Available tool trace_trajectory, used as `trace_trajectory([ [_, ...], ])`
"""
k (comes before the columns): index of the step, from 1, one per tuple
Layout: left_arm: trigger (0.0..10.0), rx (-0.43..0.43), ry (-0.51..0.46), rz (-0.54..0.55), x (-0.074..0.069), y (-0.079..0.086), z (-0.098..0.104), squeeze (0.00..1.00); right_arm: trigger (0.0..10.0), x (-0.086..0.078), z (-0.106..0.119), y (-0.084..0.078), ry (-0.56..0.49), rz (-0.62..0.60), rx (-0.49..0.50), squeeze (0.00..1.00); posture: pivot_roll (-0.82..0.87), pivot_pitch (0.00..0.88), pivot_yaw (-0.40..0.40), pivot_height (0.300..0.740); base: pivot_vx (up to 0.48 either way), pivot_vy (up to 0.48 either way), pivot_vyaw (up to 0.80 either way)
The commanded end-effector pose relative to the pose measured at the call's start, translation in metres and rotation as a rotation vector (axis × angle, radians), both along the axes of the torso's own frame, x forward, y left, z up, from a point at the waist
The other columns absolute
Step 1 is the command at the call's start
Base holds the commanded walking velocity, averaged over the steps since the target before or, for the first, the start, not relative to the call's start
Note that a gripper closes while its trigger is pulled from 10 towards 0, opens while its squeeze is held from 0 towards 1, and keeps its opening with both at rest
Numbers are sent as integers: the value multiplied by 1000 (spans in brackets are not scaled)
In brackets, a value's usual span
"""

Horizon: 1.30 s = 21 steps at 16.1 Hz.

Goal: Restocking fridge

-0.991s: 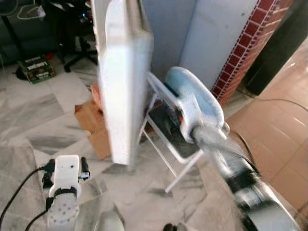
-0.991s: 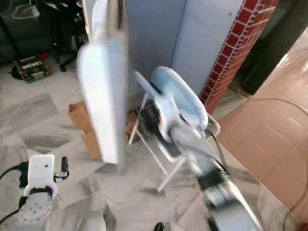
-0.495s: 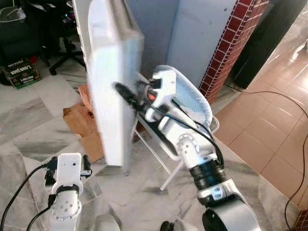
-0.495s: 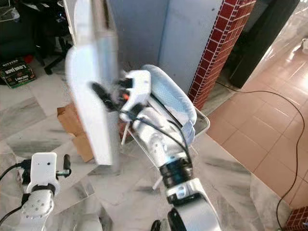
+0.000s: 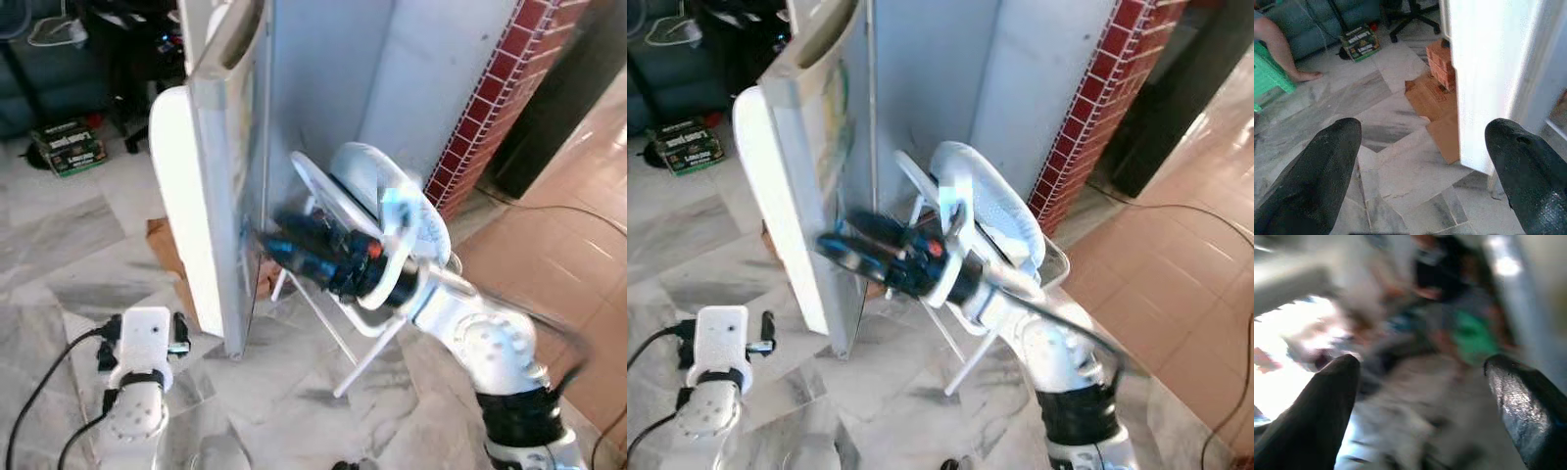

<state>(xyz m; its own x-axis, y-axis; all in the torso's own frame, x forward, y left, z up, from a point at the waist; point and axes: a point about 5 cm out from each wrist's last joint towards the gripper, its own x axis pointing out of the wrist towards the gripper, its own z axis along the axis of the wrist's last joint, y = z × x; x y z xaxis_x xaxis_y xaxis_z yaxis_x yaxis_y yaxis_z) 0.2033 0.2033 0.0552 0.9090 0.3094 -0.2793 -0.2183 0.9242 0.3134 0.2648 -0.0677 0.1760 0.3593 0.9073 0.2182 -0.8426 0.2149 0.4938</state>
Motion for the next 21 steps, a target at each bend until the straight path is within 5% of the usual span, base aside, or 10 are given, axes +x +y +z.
trace_trajectory([
  [1,10000,5,-12,25,4,5,2,0,10000,15,-19,-12,23,-176,-120,0,247,24,-69,740,0,0,0],
  [4,10000,46,-64,34,12,16,6,0,10000,34,-50,-49,86,-524,-292,0,247,1,-65,740,0,0,0],
  [9,10000,34,-124,52,9,25,1,0,10000,39,-73,-96,-1,-877,-526,0,247,0,-50,740,0,0,0],
  [13,10000,12,-124,8,11,19,-4,0,10000,21,-93,-98,-24,-889,-609,0,224,0,-40,740,0,0,0],
  [17,10000,-20,-120,21,4,20,-13,0,10000,14,-104,-100,33,-1062,-541,0,200,0,-26,740,0,0,170],
  [21,10000,-55,-149,-8,13,10,-13,0,10000,14,-108,-105,63,-1140,-541,0,182,0,-27,740,68,0,655],
])
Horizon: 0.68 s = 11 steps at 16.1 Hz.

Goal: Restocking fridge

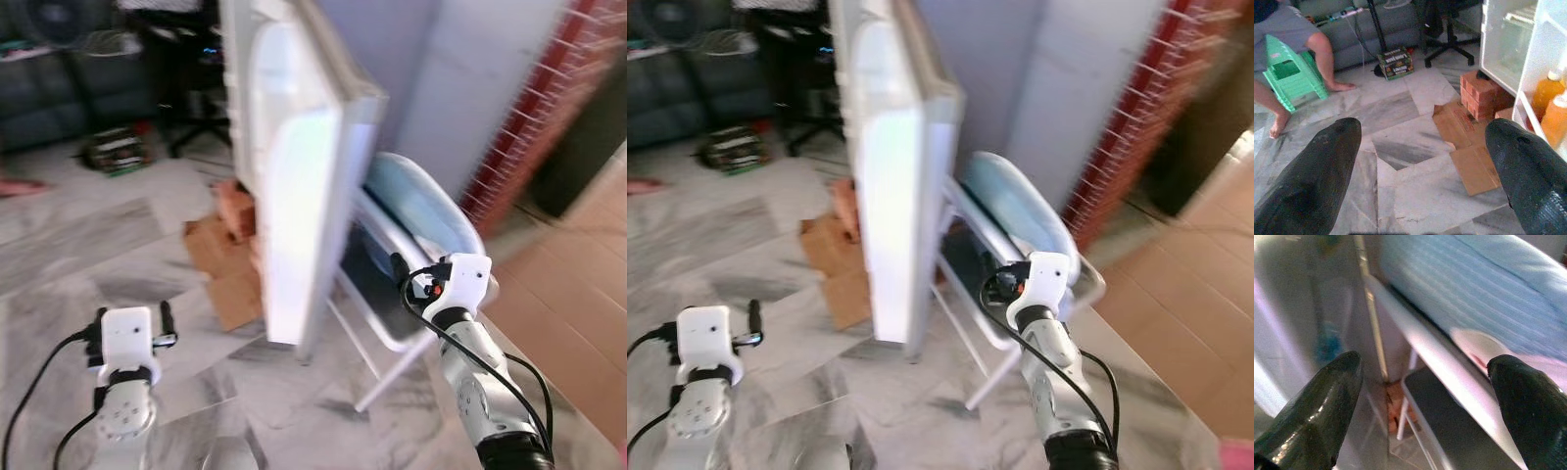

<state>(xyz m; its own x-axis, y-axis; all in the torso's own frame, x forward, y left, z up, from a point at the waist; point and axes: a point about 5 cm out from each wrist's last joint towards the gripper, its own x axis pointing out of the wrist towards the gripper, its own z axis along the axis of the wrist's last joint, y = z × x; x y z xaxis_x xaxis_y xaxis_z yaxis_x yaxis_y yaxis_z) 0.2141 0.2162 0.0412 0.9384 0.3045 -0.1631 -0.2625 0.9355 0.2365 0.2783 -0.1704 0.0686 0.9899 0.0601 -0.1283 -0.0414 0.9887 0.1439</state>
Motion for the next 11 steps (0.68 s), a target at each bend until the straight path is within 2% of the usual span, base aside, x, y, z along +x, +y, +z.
trace_trajectory([
  [1,10000,-9,-8,-33,4,-7,0,0,10000,3,2,-1,-10,4,-26,0,178,0,-30,740,270,0,606],
  [2,10000,-28,1,-38,5,-9,-1,0,10000,4,3,0,-14,5,-21,0,176,0,-32,740,472,0,575],
  [7,10000,-32,19,-22,1,-9,-8,0,10000,11,5,-1,-27,-33,-26,0,180,0,-40,740,382,0,0],
  [11,10000,-31,22,-19,1,-9,-9,0,10000,12,4,-4,-23,-55,-51,0,181,0,-43,740,0,0,0],
])
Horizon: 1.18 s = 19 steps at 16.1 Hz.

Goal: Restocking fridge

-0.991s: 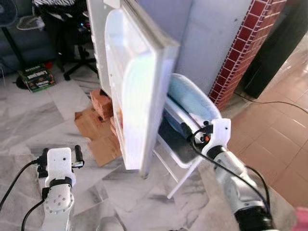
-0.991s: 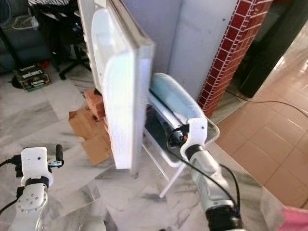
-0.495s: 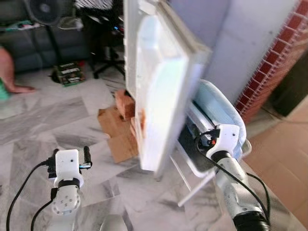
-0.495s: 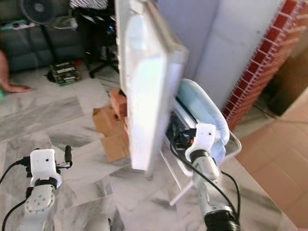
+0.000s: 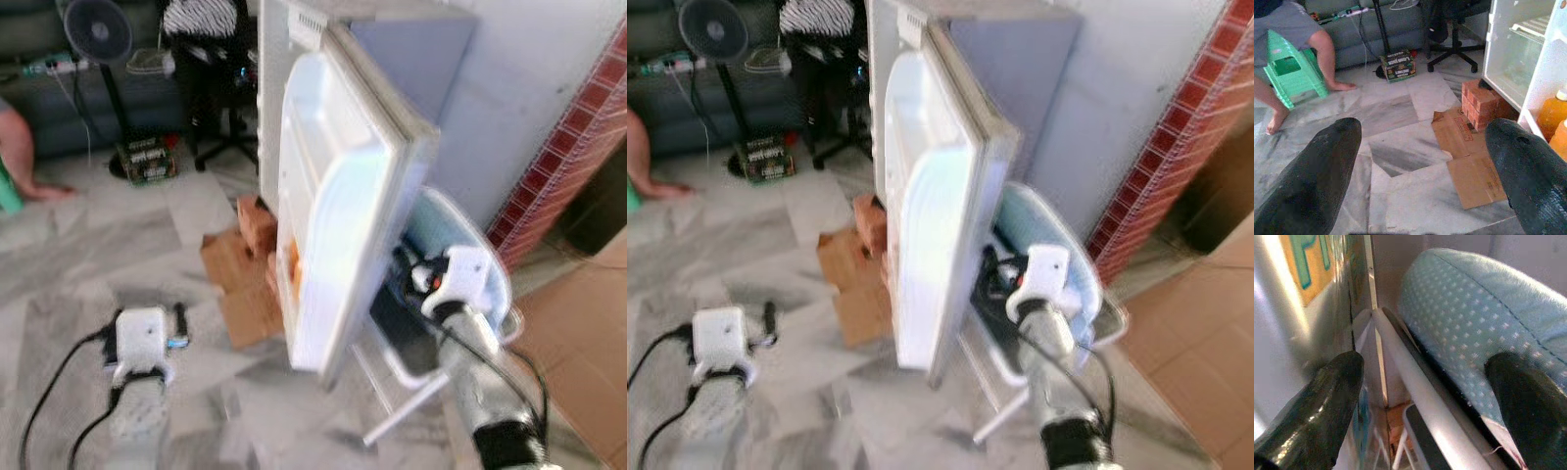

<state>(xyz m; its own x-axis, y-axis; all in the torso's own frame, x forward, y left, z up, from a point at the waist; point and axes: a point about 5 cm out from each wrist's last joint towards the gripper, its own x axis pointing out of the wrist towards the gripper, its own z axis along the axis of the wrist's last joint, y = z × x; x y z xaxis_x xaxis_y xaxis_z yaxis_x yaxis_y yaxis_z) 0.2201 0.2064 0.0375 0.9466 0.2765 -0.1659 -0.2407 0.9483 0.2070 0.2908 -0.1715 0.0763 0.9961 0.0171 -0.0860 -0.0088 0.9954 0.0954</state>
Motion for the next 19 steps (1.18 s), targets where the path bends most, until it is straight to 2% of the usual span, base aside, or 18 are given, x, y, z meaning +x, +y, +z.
trace_trajectory([
  [1,10000,-2,30,7,-5,1,-6,0,10000,0,-4,-5,18,-29,6,0,181,0,-43,740,0,0,0],
  [3,10000,0,39,9,-5,2,-7,0,10000,3,-5,-9,22,-56,-16,0,184,0,-46,740,0,0,0],
  [6,10000,7,41,12,-5,2,-6,0,10000,27,10,1,-12,-74,4,0,197,0,-48,740,0,0,0],
  [7,10000,10,41,16,-5,3,-6,0,10000,40,22,14,-43,-49,32,0,209,0,-56,740,0,0,0],
  [8,10000,11,41,18,-6,3,-6,0,10000,43,25,17,-51,-42,40,0,210,0,-57,740,0,0,0],
  [9,10000,11,41,32,-8,5,-6,0,10000,51,32,28,-67,-14,44,0,222,0,-65,740,0,0,0],
  [14,10000,6,45,55,-21,5,-5,0,10000,60,32,48,-61,46,28,0,263,0,-93,740,0,0,0],
  [19,10000,2,55,103,-37,8,-2,0,10000,81,53,80,-78,100,54,0,314,40,-130,740,0,0,0],
])
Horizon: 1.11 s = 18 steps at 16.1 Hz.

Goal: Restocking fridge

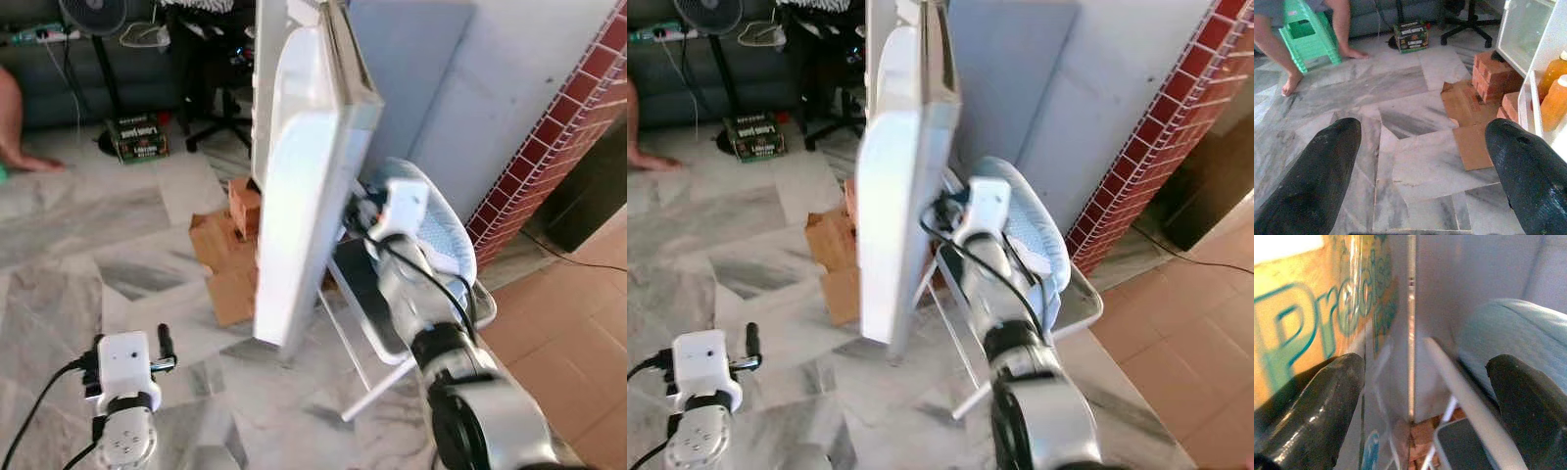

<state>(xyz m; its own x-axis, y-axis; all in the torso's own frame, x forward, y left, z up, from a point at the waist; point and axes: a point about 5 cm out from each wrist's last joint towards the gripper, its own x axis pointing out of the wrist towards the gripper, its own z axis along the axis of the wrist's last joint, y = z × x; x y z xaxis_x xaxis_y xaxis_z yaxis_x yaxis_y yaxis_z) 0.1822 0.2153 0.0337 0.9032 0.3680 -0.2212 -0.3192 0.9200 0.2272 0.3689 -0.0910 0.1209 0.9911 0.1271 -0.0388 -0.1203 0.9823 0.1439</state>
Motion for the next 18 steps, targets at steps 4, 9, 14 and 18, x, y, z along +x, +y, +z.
trace_trajectory([
  [4,10000,-3,5,55,-11,2,6,0,10000,13,27,39,-14,66,25,0,359,78,-161,740,0,0,0],
  [9,10000,3,0,49,-5,2,8,0,10000,-40,69,149,-78,562,251,0,352,51,-166,740,0,0,0],
  [14,10000,-15,-2,28,10,0,7,0,10000,-96,102,113,-110,1127,462,0,299,15,-151,740,0,0,0],
  [18,10000,8,-27,44,24,12,11,0,10000,-70,40,67,8,903,188,0,285,0,-148,740,0,0,0],
])
